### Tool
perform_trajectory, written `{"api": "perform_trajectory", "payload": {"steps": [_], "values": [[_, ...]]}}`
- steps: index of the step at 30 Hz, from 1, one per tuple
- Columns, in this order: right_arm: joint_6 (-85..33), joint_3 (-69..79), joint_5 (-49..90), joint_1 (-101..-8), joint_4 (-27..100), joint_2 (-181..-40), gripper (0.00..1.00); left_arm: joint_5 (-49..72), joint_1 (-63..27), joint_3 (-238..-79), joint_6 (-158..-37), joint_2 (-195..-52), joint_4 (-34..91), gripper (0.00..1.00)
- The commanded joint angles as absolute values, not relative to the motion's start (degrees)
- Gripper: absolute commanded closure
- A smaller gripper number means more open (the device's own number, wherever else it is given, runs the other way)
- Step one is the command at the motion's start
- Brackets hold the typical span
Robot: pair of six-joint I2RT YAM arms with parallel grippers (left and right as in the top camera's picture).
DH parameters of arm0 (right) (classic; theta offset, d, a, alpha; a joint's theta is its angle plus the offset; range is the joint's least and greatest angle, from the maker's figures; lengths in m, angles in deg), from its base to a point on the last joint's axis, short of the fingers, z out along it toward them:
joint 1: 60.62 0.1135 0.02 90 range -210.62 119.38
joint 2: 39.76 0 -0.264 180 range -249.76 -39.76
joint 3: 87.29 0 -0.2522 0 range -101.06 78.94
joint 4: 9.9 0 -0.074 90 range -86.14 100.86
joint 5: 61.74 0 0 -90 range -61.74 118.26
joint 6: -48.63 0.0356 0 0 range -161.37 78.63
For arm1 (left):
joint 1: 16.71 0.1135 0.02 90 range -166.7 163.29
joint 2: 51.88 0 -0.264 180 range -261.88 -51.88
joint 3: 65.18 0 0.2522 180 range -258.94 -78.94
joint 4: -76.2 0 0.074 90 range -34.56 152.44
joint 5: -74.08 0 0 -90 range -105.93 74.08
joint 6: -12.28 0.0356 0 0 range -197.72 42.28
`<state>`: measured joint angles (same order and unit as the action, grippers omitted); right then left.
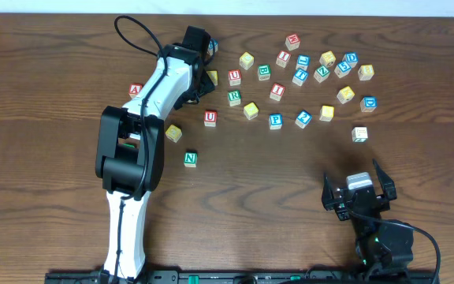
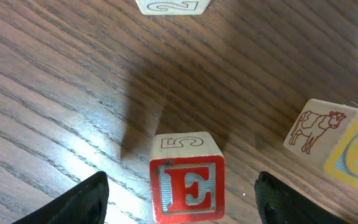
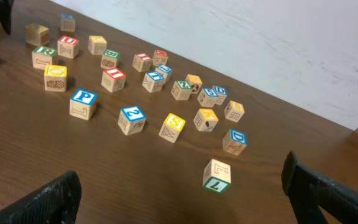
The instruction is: Spell out NEURIPS
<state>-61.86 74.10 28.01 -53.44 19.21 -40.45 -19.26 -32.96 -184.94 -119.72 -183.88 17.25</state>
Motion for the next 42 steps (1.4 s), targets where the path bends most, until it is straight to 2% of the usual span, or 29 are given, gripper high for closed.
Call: {"api": "perform_trajectory", "payload": {"steps": [1,3,14,18,23,32,37,42], "values": [[-61.1,74.2,27.9,-54.2,19.4,-40.1,0.01,-19.5,-33.0,-184.5,-120.0,-184.7,17.2,0.26],[-61.1,74.2,27.9,-54.2,19.4,-40.1,0.01,-19.5,-33.0,-184.5,-120.1,-184.7,17.2,0.27],[-61.1,74.2,27.9,-54.2,19.4,-40.1,0.01,-19.5,-33.0,-184.2,-120.1,-184.7,17.1,0.51],[-61.1,74.2,27.9,-54.2,19.4,-40.1,0.01,-19.5,-33.0,-184.0,-120.0,-184.7,16.9,0.52],[-61.1,74.2,27.9,-54.2,19.4,-40.1,0.01,-19.5,-33.0,-184.0,-120.0,-184.7,16.9,0.59],[-61.1,74.2,27.9,-54.2,19.4,-40.1,0.01,-19.5,-33.0,-184.0,-120.0,-184.7,16.6,0.59],[-61.1,74.2,27.9,-54.2,19.4,-40.1,0.01,-19.6,-33.0,-183.6,-120.0,-184.7,16.7,0.67],[-61.1,74.2,27.9,-54.2,19.4,-40.1,0.01,-19.6,-33.0,-183.2,-120.0,-184.7,17.0,0.67]]}}
